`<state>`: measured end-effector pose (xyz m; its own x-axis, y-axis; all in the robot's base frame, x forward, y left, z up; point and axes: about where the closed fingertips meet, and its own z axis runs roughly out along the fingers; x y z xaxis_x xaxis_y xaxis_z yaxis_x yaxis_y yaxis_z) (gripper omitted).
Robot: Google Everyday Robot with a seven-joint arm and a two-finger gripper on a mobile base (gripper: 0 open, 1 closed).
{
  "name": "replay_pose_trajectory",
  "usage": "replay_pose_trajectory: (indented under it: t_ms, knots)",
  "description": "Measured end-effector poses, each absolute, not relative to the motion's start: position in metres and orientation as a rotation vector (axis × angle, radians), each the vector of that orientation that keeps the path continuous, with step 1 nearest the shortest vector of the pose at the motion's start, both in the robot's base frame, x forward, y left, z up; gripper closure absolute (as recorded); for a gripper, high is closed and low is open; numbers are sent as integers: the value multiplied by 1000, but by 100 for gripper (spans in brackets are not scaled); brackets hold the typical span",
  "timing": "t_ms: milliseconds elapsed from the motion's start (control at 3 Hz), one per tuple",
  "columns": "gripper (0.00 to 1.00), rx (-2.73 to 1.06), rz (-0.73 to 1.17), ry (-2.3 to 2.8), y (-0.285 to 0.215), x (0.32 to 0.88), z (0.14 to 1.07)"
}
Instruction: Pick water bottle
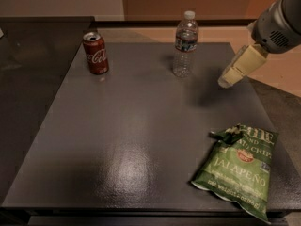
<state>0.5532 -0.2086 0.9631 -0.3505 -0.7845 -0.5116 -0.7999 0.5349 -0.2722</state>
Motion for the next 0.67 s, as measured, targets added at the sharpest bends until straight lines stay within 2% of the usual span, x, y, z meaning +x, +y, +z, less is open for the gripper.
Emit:
replay_pose_trajectory:
  t_ms: [667]
  knots:
    - [0,-1162,170,2145,-193,616,947]
